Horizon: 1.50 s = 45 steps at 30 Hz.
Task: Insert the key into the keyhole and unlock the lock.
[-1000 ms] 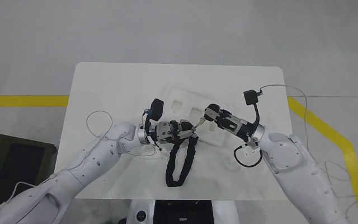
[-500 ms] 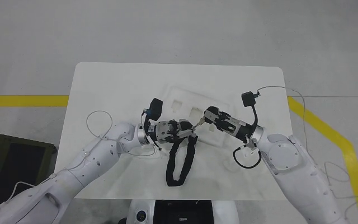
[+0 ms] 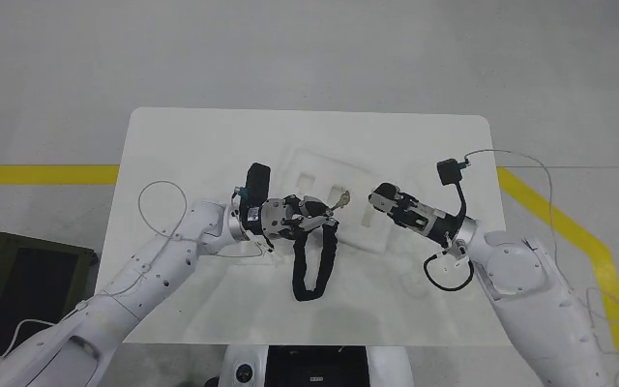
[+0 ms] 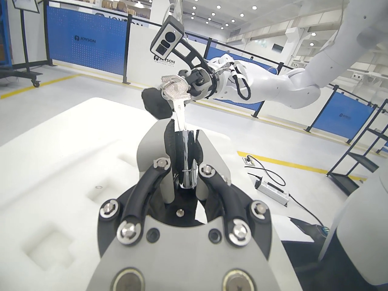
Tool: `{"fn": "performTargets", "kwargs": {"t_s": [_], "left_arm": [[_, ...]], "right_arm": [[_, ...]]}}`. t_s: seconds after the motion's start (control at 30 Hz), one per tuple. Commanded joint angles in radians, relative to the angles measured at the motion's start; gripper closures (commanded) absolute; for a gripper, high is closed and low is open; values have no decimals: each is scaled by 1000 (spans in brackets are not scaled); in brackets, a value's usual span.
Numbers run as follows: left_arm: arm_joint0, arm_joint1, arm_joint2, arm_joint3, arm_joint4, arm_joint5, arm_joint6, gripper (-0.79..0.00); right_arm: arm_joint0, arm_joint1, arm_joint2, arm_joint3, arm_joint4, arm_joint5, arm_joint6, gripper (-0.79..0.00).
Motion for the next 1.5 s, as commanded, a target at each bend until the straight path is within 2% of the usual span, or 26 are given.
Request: {"fn": "performTargets", "kwargs": {"t_s": [0.0,0.13,0.23,0.3,0.43,0.47,0.57,0.63,0.73,0.77,0.83,0.87,0.97,1.0,1.47], "left_arm": [[8,1,-16,-10,69,-6,40,0],[16,1,-32,-19,145,-8,94,0],[16,0,-35,-19,172,-8,122,0],[14,-2,-32,-18,176,-8,131,0],[4,-3,-12,-14,153,-8,131,0],[1,-3,-8,-10,142,-8,127,0],[-10,-3,3,-4,112,-8,112,0],[-17,-1,9,-3,96,-8,103,0],[-24,1,18,-1,74,-8,88,0],[-27,2,21,-2,69,-8,82,0],[-32,4,27,-3,58,-8,73,0],[-34,5,29,-3,54,-8,68,0],[-40,8,36,-5,43,-8,59,0],[-41,9,38,-5,41,-8,56,0],[-50,22,60,-7,21,-8,38,-6]], "right_arm": [[7,4,-3,-9,-14,-21,78,-440],[28,7,-31,-30,-66,-29,158,-428],[47,4,-66,-45,-114,-22,170,-493],[62,1,-91,-54,-151,-15,159,-548],[89,-8,-143,-63,-193,-14,127,-570],[95,-10,-154,-63,-207,-14,120,-597],[112,-16,-186,-62,-231,-13,109,-591],[120,-19,-203,-60,-238,-12,98,-542],[133,-24,-226,-60,-248,-13,92,-391],[137,-25,-231,-58,-249,-12,89,-388],[147,-27,-239,-53,-258,-11,83,-323],[152,-28,-242,-50,-262,-10,80,-274],[162,-30,-247,-45,-272,-5,78,-37],[165,-30,-247,-43,-274,-3,78,0],[177,-32,-240,-46,-285,3,65,0]]}}
